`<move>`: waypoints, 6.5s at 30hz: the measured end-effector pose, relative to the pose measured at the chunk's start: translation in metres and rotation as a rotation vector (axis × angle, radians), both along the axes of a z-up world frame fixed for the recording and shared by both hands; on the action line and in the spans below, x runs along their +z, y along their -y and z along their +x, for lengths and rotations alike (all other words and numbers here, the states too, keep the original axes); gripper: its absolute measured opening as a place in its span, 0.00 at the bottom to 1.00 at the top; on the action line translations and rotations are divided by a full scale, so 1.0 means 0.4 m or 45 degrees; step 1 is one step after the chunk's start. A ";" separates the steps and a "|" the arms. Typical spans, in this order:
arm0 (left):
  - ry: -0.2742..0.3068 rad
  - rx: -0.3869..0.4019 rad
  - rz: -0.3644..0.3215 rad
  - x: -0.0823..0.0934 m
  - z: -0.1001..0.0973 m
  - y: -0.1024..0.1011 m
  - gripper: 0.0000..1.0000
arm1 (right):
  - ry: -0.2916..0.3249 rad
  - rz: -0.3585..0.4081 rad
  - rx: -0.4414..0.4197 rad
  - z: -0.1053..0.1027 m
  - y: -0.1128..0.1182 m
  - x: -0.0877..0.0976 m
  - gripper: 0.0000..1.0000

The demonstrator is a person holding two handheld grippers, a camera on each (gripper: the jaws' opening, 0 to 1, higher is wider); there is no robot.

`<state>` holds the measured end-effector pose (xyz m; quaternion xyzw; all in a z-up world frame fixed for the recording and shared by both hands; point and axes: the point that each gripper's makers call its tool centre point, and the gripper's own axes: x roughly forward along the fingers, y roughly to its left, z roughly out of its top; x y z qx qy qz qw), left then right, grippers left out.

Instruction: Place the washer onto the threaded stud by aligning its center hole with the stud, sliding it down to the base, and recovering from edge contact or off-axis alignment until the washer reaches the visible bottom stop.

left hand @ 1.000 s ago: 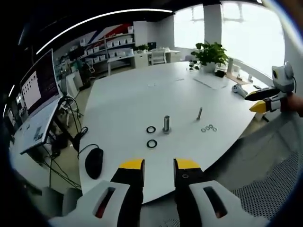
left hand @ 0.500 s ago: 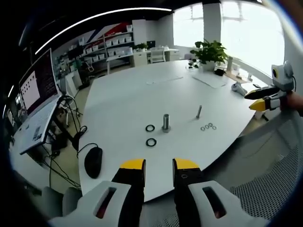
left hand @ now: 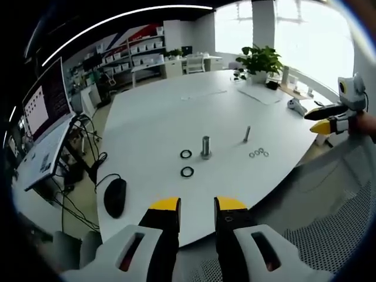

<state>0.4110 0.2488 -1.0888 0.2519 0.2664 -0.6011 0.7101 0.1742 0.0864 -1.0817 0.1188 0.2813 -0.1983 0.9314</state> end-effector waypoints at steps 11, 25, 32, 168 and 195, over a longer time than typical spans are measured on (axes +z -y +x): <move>0.004 -0.036 0.029 -0.013 -0.008 0.001 0.21 | -0.020 0.002 -0.027 -0.009 0.007 -0.005 0.46; 0.011 -0.068 0.057 -0.024 -0.017 0.004 0.21 | -0.025 0.009 -0.005 -0.007 0.003 -0.004 0.46; 0.006 -0.068 0.082 -0.028 -0.019 -0.003 0.21 | -0.022 0.014 -0.003 -0.005 0.000 -0.004 0.46; -0.114 -0.116 0.735 -0.382 0.126 0.324 0.21 | 0.005 0.029 -0.090 -0.021 0.022 0.008 0.45; -0.092 -0.240 0.813 -0.373 0.091 0.295 0.23 | 0.016 0.030 -0.092 -0.021 0.019 0.014 0.45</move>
